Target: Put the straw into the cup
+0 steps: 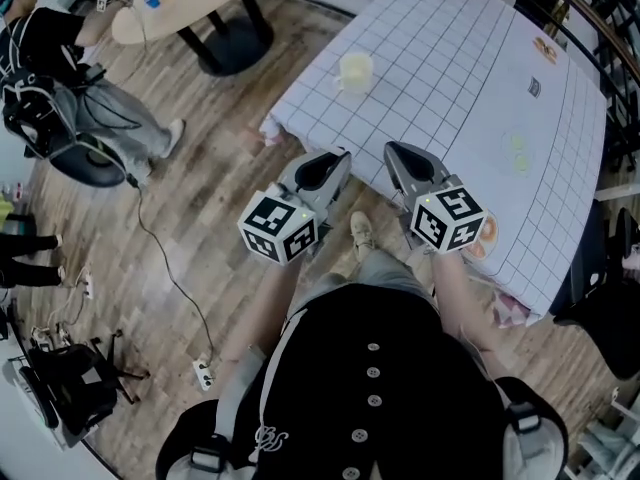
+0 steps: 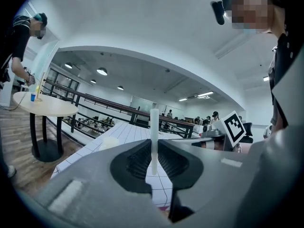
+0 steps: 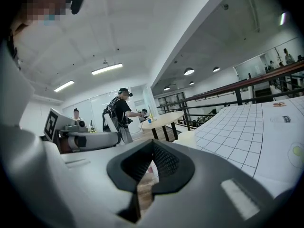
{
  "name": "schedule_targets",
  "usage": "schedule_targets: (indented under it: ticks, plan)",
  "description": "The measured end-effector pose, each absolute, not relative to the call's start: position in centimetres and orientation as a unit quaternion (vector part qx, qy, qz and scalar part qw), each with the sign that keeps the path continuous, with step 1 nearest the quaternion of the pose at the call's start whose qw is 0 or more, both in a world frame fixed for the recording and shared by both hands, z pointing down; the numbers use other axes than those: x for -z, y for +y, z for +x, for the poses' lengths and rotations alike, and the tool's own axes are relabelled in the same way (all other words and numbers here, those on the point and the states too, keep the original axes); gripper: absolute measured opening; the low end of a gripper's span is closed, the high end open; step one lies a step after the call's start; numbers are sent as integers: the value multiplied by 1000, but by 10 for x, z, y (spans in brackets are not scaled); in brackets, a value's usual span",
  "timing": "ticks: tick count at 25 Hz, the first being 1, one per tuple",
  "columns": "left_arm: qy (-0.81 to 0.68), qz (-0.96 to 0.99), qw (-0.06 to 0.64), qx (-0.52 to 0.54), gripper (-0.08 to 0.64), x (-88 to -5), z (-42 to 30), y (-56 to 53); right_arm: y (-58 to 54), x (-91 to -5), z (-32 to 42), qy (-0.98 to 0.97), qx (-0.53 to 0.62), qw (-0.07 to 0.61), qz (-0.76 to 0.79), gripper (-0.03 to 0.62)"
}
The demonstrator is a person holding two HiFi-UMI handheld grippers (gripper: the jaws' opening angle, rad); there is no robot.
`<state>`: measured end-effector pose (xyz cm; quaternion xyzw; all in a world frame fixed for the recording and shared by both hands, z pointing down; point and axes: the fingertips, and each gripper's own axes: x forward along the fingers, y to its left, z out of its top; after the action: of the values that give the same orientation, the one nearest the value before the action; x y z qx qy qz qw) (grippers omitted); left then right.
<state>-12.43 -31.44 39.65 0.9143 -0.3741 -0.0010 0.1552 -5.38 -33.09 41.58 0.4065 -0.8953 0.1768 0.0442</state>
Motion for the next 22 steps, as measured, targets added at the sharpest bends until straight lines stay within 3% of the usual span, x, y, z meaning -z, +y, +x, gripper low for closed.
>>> schedule_targets:
  ticks: [22]
  plan:
    - [-395, 903, 167, 13, 41, -398, -122, -490, -480, -433, -39, -892, -192, 64, 403, -2]
